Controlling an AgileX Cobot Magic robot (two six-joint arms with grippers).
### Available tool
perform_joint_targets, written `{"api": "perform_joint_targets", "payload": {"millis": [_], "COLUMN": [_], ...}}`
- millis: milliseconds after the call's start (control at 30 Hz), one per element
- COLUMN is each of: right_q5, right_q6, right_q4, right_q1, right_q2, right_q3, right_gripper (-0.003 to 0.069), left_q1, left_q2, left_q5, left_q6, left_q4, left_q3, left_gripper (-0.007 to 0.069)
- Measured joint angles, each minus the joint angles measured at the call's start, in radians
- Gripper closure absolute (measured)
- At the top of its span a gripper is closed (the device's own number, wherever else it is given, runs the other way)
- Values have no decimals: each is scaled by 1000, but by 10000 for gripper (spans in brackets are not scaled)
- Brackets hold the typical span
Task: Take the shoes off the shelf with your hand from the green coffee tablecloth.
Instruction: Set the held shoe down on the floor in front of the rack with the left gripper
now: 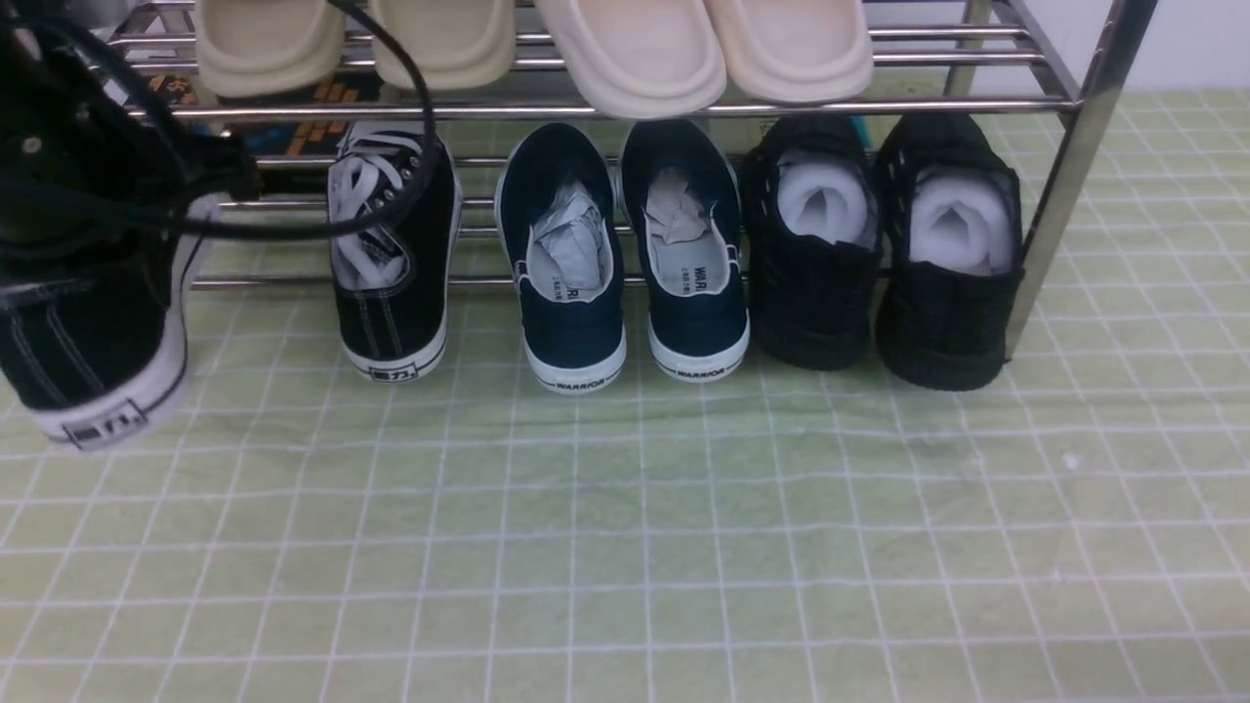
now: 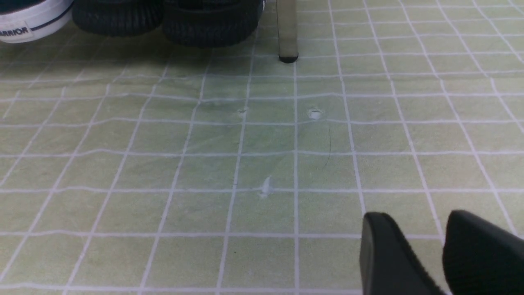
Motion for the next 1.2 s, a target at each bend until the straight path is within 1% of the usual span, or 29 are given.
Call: {"api": "perform_joint_targets", "payload": {"millis": [67, 267, 400, 467, 500, 567, 600, 633, 733, 800, 900, 933, 967, 1100, 1200], "right_q5": [0, 0, 0, 0, 0, 0, 0, 0, 0, 0, 0, 0, 0, 0, 0], "right_q6": [0, 0, 0, 0, 0, 0, 0, 0, 0, 0, 0, 0, 0, 0, 0], "right_q4": [0, 0, 0, 0, 0, 0, 0, 0, 0, 0, 0, 0, 0, 0, 0], "right_q1": [0, 0, 0, 0, 0, 0, 0, 0, 0, 0, 0, 0, 0, 0, 0], "right_q2": [0, 0, 0, 0, 0, 0, 0, 0, 0, 0, 0, 0, 0, 0, 0], "right_q3": [0, 0, 0, 0, 0, 0, 0, 0, 0, 0, 0, 0, 0, 0, 0], "right_gripper": [421, 421, 421, 421, 421, 421, 421, 421, 421, 421, 421, 421, 421, 421, 421], "left_q1": [0, 0, -7, -36, -79, -124, -157, -227, -355, -422, -534, -539, -574, -645, -663], "left_q2": [-45, -100, -139, -143, -144, -144, -144, -144, -142, -134, -96, -96, -68, 14, 73], "left_q5": [0, 0, 1, 1, 1, 1, 1, 1, -11, -48, -114, -116, -133, -171, -204], "left_q6": [2, 4, 57, 98, 127, 138, 141, 137, 77, 6, -155, -155, -226, -353, -393], "left_q4": [-33, -64, -178, -218, -236, -240, -240, -237, -195, -149, -20, -20, 36, 136, 165], "left_q3": [57, 184, 268, 301, 332, 349, 361, 381, 393, 394, 394, 394, 394, 394, 394], "left_gripper": [607, 607, 607, 607, 607, 607, 607, 607, 607, 607, 607, 607, 607, 607, 607]}}
